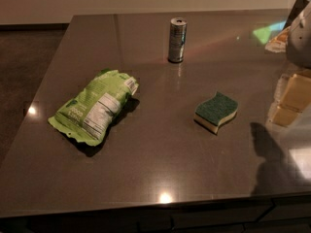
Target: Move redbull can near green rice chip bag
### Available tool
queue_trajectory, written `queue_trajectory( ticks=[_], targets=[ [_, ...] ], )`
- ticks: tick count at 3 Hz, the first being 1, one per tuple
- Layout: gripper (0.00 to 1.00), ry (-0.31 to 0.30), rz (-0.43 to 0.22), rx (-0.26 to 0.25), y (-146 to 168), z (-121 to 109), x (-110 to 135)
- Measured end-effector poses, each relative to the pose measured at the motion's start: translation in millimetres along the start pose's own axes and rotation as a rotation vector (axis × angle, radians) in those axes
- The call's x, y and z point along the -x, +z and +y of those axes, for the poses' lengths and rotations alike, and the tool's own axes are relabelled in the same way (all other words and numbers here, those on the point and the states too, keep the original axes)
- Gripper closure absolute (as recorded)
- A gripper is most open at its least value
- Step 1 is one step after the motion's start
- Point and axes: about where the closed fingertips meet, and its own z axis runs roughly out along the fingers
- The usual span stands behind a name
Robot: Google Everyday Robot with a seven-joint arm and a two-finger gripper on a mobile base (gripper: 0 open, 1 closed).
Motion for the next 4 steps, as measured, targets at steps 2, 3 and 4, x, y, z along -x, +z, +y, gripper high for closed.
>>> queue_trajectory(
  ticks=[2,3,4],
  targets=[
    [0.00,0.051,-0.021,-0.016,9,-22,4],
    [0.00,0.165,-0.074,-0.057,37,-73,12],
    [0.00,0.272,-0.117,-0.095,60,-118,18]
  ],
)
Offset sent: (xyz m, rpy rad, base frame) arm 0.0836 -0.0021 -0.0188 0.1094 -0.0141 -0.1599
